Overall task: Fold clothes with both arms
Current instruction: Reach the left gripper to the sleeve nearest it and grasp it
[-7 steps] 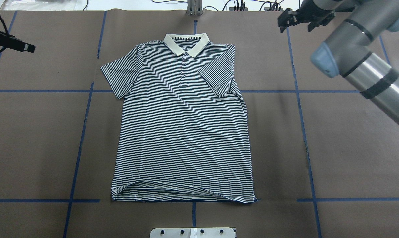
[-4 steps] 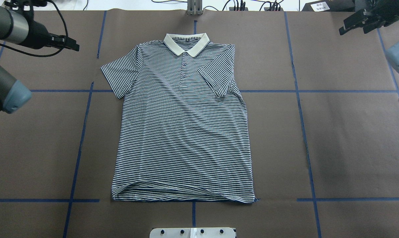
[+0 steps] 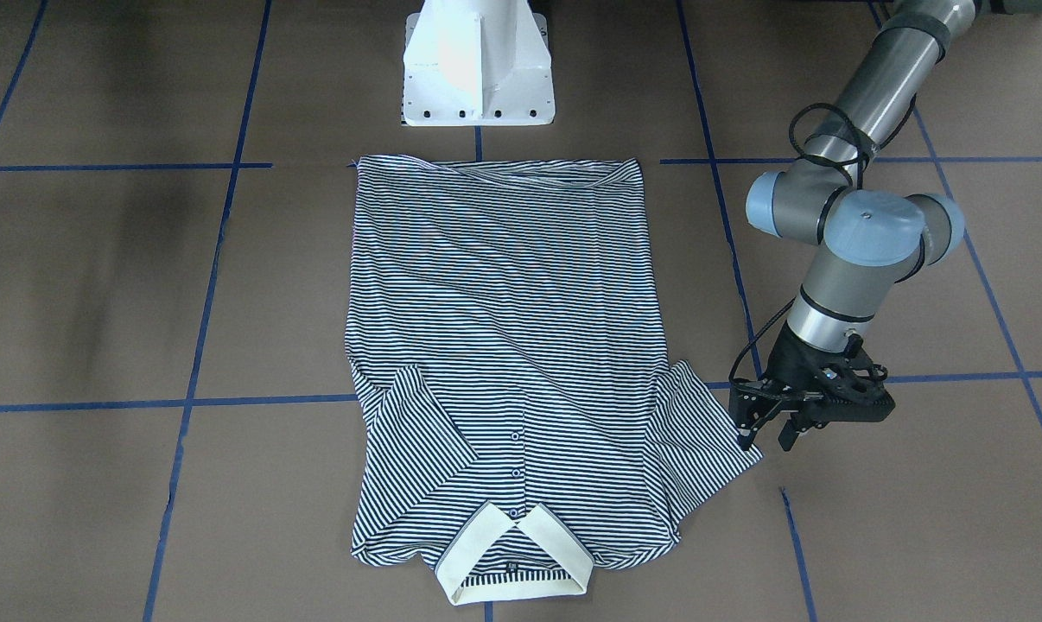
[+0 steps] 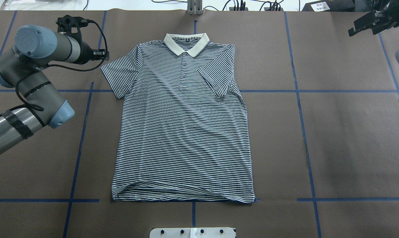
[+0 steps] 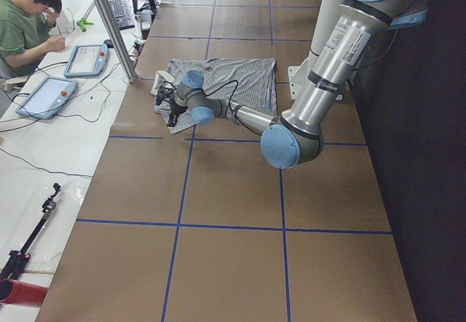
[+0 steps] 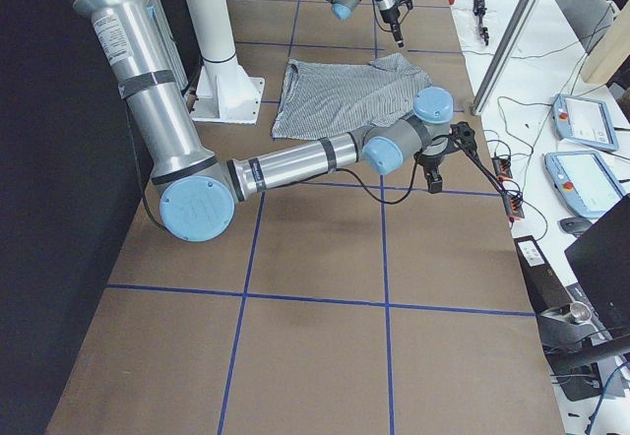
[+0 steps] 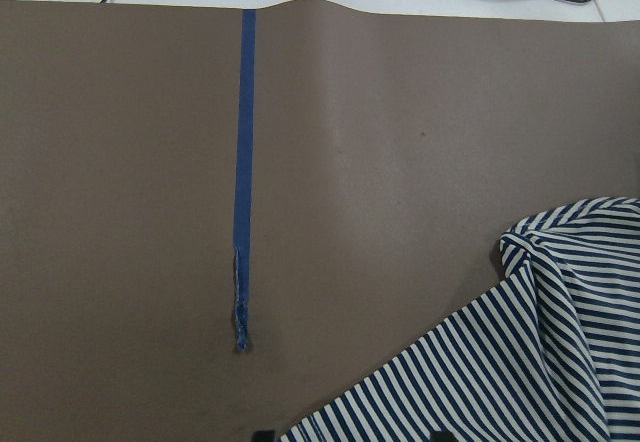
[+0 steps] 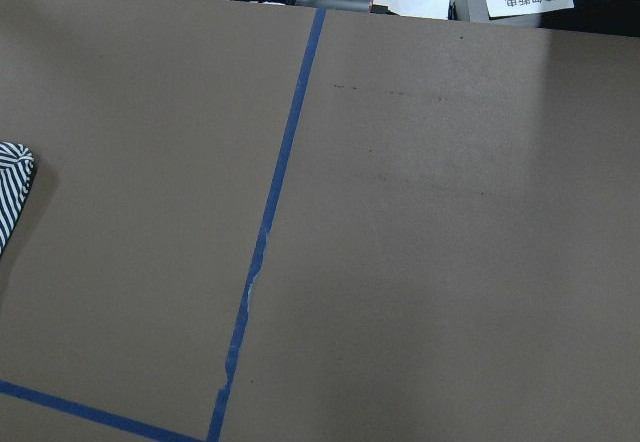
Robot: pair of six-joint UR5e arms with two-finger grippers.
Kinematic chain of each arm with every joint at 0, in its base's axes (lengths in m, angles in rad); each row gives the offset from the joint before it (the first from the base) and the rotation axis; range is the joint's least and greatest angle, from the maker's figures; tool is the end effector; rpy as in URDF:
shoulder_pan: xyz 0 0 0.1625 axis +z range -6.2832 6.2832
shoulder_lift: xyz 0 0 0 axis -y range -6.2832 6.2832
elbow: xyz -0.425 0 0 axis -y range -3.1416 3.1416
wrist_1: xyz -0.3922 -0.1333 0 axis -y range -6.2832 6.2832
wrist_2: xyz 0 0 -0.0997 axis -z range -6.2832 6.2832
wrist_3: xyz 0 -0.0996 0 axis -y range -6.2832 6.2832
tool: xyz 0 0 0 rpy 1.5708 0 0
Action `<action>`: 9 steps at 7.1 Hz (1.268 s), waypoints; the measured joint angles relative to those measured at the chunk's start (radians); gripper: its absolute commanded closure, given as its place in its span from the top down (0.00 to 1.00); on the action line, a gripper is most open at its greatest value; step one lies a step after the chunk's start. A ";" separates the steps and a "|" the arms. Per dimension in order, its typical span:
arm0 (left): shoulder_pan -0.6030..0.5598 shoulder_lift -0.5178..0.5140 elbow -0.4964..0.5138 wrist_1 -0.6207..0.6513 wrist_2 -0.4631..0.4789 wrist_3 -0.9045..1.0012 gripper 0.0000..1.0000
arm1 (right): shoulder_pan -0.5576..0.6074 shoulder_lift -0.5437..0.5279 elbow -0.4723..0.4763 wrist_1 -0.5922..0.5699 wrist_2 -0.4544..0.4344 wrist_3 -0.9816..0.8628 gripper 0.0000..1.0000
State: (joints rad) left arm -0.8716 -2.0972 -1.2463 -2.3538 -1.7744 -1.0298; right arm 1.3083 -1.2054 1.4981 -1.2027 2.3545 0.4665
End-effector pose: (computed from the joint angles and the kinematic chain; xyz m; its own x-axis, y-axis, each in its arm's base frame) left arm 0.3859 -0.6347 0.4222 0.6352 0.0282 -0.7718 0.3663 0.8688 0.3333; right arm -0.1077 -0.6435 0.4408 0.6027 -0.1949 0.7738 -0.0741 0.9518 0.2975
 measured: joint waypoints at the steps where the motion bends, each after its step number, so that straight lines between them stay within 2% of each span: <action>1: 0.008 -0.022 0.062 -0.037 0.011 -0.005 0.60 | 0.000 -0.001 -0.001 0.000 0.000 0.000 1.00; 3: 0.023 -0.035 0.104 -0.059 0.015 -0.005 0.59 | 0.000 -0.002 -0.003 -0.001 -0.001 0.000 1.00; 9: 0.035 -0.025 0.110 -0.062 0.026 0.006 0.57 | 0.000 -0.008 -0.004 -0.001 -0.001 0.000 1.00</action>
State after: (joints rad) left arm -0.8365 -2.1220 -1.1367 -2.4162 -1.7483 -1.0239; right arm 1.3085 -1.2133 1.4941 -1.2038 2.3531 0.4663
